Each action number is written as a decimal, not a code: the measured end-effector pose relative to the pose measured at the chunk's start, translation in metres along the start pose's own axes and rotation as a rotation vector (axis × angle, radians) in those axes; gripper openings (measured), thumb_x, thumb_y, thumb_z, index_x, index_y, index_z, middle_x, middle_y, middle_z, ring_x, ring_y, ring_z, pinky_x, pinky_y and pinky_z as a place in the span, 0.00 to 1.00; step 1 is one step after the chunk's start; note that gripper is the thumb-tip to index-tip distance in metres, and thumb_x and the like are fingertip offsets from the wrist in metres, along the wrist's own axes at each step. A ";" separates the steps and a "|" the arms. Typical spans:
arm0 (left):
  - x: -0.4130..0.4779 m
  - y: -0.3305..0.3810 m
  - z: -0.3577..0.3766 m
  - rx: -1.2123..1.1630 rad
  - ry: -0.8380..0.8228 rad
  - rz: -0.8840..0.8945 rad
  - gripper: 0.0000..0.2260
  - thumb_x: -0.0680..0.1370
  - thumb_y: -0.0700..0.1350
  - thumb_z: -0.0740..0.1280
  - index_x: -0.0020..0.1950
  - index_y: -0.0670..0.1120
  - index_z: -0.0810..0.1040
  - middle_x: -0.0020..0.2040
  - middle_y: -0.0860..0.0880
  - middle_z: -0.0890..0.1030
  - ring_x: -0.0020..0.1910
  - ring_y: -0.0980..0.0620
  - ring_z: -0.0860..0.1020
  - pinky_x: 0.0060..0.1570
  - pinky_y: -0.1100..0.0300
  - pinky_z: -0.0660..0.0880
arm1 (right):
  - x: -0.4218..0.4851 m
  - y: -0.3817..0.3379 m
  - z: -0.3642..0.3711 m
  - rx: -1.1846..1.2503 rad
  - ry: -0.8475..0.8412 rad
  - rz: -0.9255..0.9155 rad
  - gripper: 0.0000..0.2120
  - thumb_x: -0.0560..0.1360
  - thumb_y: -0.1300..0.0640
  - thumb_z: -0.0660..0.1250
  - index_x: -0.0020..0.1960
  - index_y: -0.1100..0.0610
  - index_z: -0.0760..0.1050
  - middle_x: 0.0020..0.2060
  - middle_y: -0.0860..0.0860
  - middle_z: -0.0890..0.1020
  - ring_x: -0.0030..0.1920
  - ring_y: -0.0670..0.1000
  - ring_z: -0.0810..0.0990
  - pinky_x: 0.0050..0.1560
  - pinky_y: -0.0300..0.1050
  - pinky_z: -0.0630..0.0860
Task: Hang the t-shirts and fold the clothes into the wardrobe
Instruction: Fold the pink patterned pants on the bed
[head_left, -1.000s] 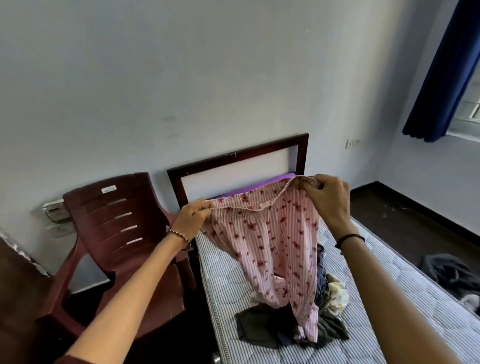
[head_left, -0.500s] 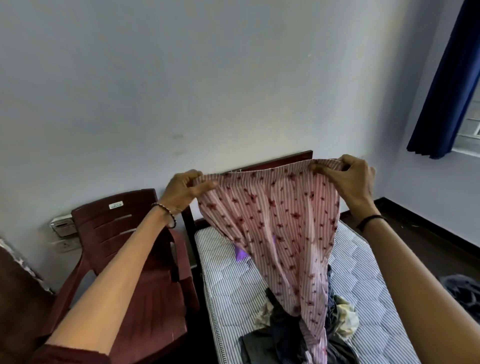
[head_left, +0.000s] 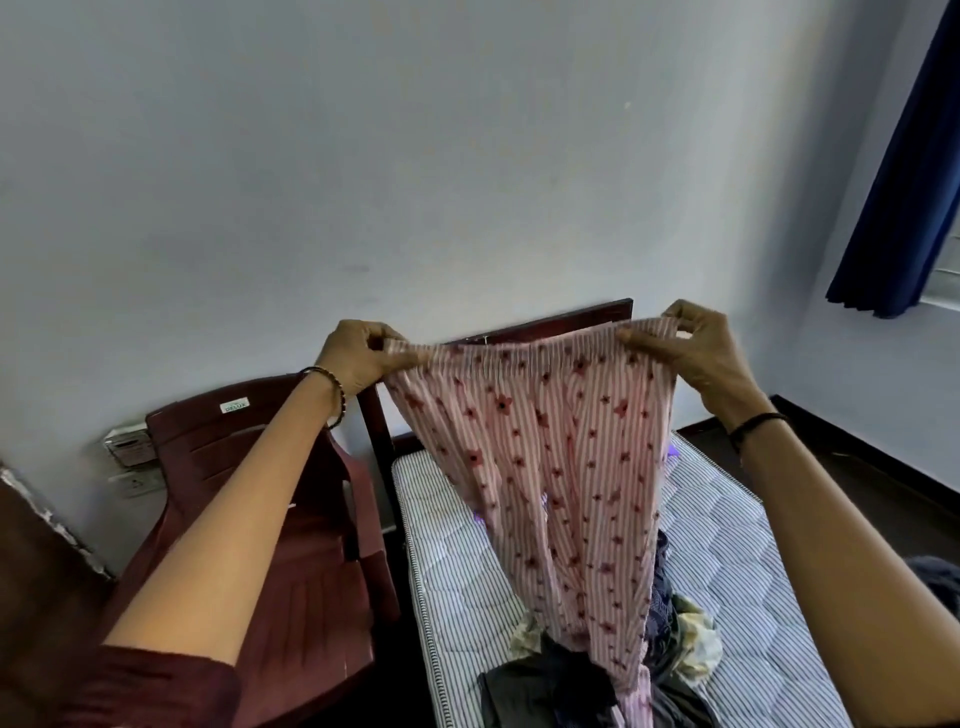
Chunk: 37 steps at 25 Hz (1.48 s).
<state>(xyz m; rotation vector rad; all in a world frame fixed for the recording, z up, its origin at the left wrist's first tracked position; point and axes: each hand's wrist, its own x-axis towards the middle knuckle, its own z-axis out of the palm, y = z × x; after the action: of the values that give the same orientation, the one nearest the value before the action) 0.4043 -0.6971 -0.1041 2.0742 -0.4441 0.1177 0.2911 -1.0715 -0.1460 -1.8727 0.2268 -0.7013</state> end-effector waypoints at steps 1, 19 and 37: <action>-0.002 -0.005 0.006 0.042 -0.031 -0.030 0.10 0.65 0.45 0.81 0.39 0.46 0.82 0.38 0.49 0.82 0.40 0.53 0.79 0.41 0.63 0.75 | -0.003 0.006 0.005 -0.094 -0.043 0.022 0.26 0.56 0.34 0.82 0.35 0.53 0.75 0.38 0.53 0.85 0.40 0.55 0.85 0.42 0.55 0.80; -0.055 0.007 0.107 -0.356 -0.226 -0.486 0.03 0.72 0.29 0.71 0.44 0.29 0.81 0.38 0.36 0.83 0.31 0.46 0.83 0.35 0.55 0.83 | -0.063 -0.002 0.094 -0.133 -0.621 -0.151 0.13 0.80 0.63 0.65 0.42 0.55 0.86 0.36 0.52 0.86 0.34 0.45 0.78 0.37 0.41 0.75; -0.062 -0.030 0.070 0.322 -0.471 -0.077 0.13 0.75 0.54 0.73 0.58 0.53 0.80 0.55 0.49 0.83 0.55 0.49 0.81 0.51 0.54 0.79 | -0.042 -0.015 0.072 -0.102 -0.499 -0.268 0.12 0.76 0.48 0.75 0.42 0.57 0.84 0.41 0.54 0.85 0.46 0.49 0.83 0.53 0.51 0.78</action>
<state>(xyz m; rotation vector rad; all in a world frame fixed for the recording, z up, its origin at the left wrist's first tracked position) 0.3511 -0.7259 -0.1811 2.4354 -0.6616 -0.3765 0.2957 -0.9894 -0.1656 -2.1329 -0.3184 -0.3811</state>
